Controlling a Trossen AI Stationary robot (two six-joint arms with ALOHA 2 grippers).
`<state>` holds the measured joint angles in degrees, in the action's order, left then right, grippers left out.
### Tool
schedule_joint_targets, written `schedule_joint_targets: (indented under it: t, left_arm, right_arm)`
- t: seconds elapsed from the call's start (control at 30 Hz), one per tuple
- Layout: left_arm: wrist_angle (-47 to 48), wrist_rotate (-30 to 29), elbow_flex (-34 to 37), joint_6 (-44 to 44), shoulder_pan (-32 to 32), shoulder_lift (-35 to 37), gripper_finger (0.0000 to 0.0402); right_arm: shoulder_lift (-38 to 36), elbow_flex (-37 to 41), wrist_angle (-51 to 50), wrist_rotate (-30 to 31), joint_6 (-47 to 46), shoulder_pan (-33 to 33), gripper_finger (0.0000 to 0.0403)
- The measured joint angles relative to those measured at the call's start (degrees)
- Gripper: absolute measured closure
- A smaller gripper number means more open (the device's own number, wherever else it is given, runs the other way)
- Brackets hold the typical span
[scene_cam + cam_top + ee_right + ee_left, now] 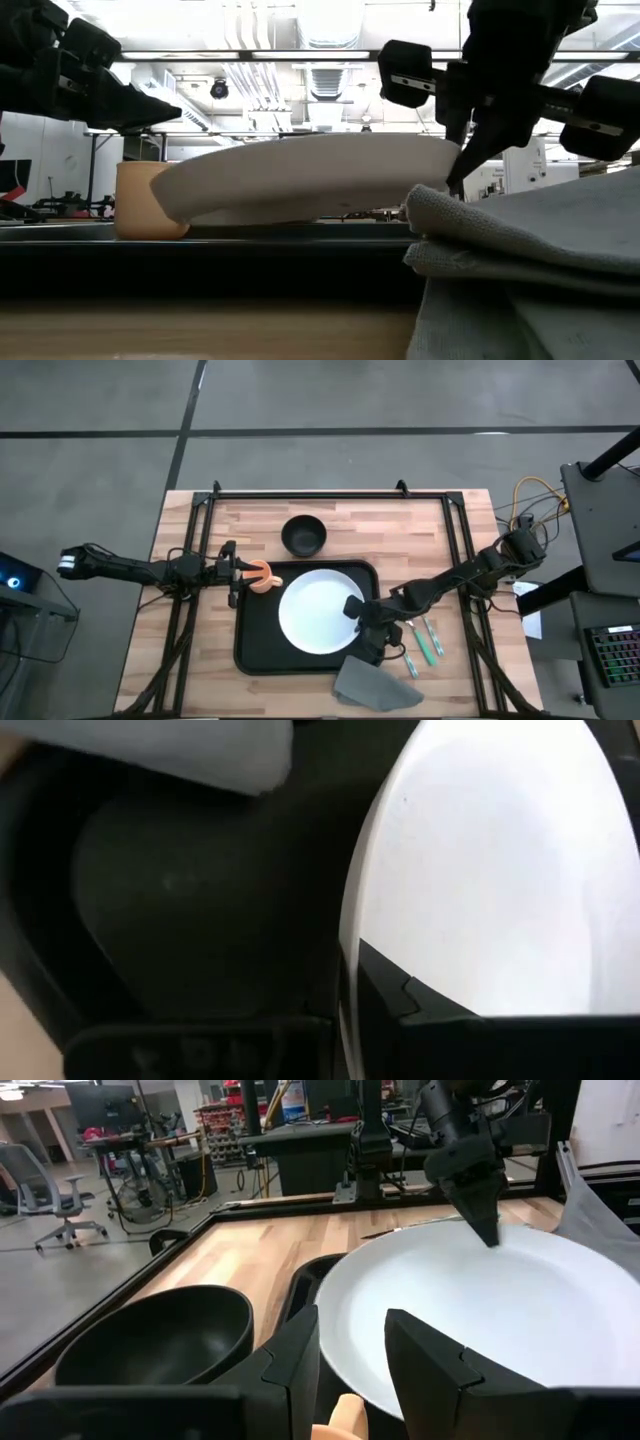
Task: Set up tray
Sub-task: Put the plate to the bottom of the mug on the serving tray
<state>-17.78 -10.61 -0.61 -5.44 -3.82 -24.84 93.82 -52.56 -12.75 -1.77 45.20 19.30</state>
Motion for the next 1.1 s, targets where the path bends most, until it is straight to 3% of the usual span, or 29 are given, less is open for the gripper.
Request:
schedule_joint_targets:
  t: [0.63, 1.1]
  left_arm:
    - [0.02, 0.0, -0.02, 0.01, 0.0, 0.02, 0.0303]
    - [0.02, -0.02, 0.0, -0.01, 0.0, 0.0, 0.0303]
  right_arm:
    - [0.06, -0.31, 5.26, -1.18, 1.62, 0.73, 0.0394]
    - [5.93, -2.88, 8.9, -4.79, 6.71, 1.21, 0.0395]
